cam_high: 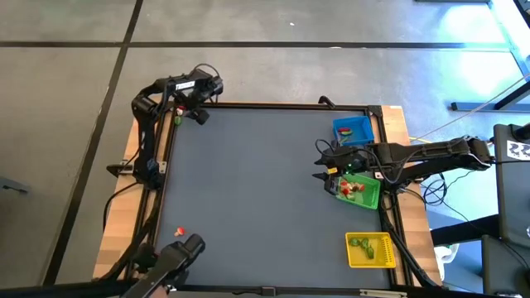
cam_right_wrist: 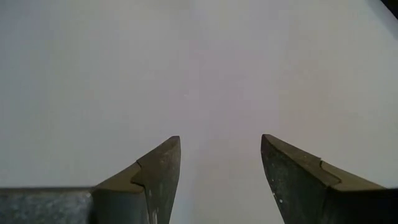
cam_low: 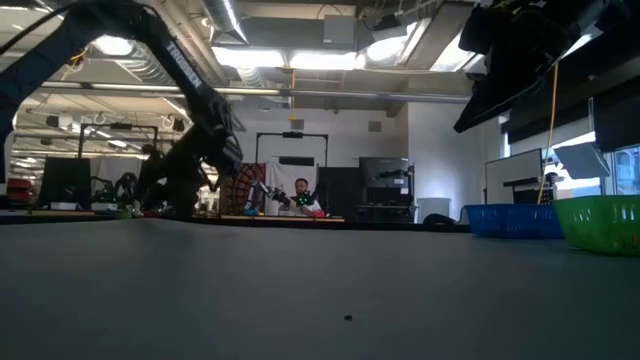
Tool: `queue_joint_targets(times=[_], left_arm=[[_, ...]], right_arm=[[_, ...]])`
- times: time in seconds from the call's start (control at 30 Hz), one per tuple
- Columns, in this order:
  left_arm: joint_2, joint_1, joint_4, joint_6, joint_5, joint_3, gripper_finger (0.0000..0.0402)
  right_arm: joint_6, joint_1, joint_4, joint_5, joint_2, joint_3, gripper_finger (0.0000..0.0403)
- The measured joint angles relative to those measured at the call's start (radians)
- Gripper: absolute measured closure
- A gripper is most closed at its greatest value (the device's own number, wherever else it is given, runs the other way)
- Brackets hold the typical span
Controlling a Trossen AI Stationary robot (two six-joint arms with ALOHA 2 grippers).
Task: Sort produce into baskets
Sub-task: Put the brown mushroom into the green basket
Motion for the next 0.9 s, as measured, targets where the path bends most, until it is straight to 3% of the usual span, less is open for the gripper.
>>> queue_joint_targets(times=[0.23,0.53,0.9], left_arm=[[0.046,0.017,0.003,-0.003,-0.066,0.0,0.018],[0.046,0.039,0.034,0.056,-0.036,0.0,0.0184],[0.046,0.039,0.056,0.099,-0.011,-0.001,0.0303]], right_arm=[[-0.004,0.0,0.0,0.0,0.0,0.0,0.018],[-0.003,0.0,0.0,0.0,0.0,0.0,0.018],[0.006,0.0,0.0,0.0,0.0,0.0,0.018]])
